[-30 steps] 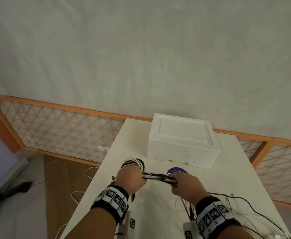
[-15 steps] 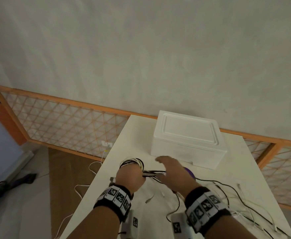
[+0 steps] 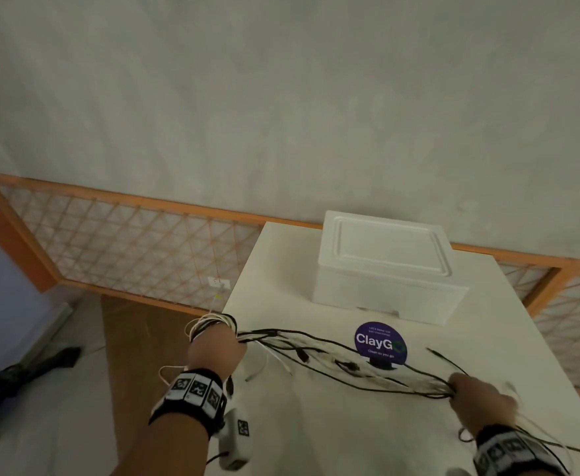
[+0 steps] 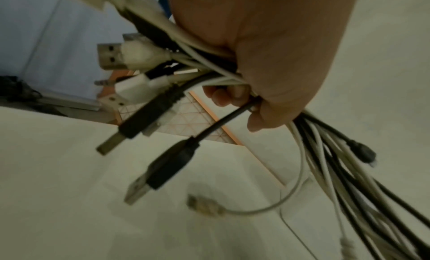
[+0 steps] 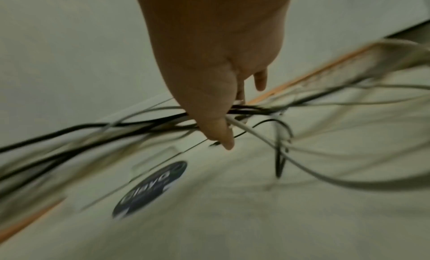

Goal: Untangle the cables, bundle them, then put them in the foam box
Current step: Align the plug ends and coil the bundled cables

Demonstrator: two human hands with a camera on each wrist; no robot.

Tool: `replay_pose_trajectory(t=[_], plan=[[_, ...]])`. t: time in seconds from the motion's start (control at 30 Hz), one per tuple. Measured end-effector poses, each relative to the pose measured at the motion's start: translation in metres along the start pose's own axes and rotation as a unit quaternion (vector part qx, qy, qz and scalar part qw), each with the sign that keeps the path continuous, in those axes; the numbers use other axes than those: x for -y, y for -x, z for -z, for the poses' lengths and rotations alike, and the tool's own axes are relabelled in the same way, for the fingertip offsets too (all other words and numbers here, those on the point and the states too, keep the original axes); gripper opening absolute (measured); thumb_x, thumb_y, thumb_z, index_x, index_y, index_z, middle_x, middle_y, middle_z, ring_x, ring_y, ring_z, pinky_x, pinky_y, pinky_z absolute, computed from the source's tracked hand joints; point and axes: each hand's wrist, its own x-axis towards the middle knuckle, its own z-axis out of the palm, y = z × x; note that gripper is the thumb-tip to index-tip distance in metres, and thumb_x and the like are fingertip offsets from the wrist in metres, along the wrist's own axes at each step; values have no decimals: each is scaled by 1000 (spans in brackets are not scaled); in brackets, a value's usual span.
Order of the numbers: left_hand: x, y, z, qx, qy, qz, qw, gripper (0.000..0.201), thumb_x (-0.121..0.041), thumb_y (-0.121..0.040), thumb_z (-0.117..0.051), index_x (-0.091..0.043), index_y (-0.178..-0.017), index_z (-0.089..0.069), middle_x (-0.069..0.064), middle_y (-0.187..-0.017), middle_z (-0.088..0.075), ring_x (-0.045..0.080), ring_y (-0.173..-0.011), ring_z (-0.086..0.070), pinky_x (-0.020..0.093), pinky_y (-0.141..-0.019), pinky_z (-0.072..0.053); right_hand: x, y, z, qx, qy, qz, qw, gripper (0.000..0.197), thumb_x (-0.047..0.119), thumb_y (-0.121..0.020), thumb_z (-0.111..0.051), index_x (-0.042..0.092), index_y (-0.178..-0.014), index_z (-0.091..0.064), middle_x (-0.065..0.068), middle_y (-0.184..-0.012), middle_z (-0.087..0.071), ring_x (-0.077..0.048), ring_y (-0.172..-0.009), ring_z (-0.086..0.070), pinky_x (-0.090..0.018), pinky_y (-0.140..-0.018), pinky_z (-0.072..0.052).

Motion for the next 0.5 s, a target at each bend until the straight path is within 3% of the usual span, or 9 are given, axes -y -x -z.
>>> replay_pose_trajectory(t=[0.03, 0.1, 0.13, 0.2, 0.27, 0.37, 0.4, 0.5], plan=[[0, 1, -5, -1, -8, -12, 1000, 14, -32, -83, -54, -19, -82, -51, 1, -88, -53, 21, -87, -57, 28, -72, -46, -4, -1, 1, 17, -8, -2, 1000, 11, 30, -82, -54, 37, -90, -50, 12, -111, -62, -14, -106, -56, -31, -84, -38], [-8, 5, -14, 5, -19, -30, 999, 14, -32, -84, -54, -19, -81, -51, 0, -83, -51, 21, -85, -56, 27, -70, -42, 7, -5, 8, 65, -45, 45, 996, 44, 34, -74, -70, 39, -114, -53, 10, -127, -54, -16, -116, -51, -32, -92, -41], [-14, 7, -18, 13, -22, -36, 999, 14, -32, -84, -54, -20, -80, -50, -1, -80, -50, 21, -82, -56, 26, -68, -41, 21, -7, 13, 78, -90, 79, 990, 64, 31, -69, -75, 35, -127, -49, 9, -133, -49, -17, -120, -48, -31, -97, -41], [-27, 11, -25, 27, -22, -41, 999, 15, -33, -85, -54, -20, -77, -49, -2, -73, -47, 20, -75, -52, 25, -66, -41, 57, -5, 25, 53, -181, 153, 970, 81, 34, -60, -73, 25, -136, -43, 4, -135, -44, -21, -125, -43, -31, -101, -38], [-41, 14, -29, 30, -24, -52, 998, 16, -33, -85, -54, -21, -77, -48, -4, -69, -42, 20, -75, -51, 25, -66, -40, 102, 5, 36, -8, -224, 231, 947, 77, 37, -61, -66, 22, -133, -45, 3, -136, -42, -20, -129, -38, -31, -107, -32], [-64, 19, -31, 18, -25, -89, 996, 14, -31, -84, -53, -21, -79, -44, -3, -75, -44, 20, -78, -52, 27, -70, -40, 162, 23, 31, -65, -186, 349, 916, 52, 21, -78, -61, 21, -129, -50, 2, -131, -51, -19, -123, -44, -31, -105, -32], [-70, 20, -30, 11, -29, -106, 994, 13, -29, -84, -52, -20, -81, -43, -3, -77, -45, 19, -78, -50, 27, -71, -39, 175, 28, 26, -61, -152, 363, 917, 46, 18, -81, -57, 21, -126, -51, 2, -126, -55, -20, -117, -49, -32, -100, -36], [-80, 22, -25, 1, -30, -138, 990, 9, -25, -84, -49, -19, -82, -42, -4, -74, -41, 16, -74, -43, 25, -68, -35, 178, 27, 15, -42, -89, 312, 945, 28, 18, -85, -48, 22, -113, -49, 4, -104, -60, -22, -99, -57, -34, -84, -36]])
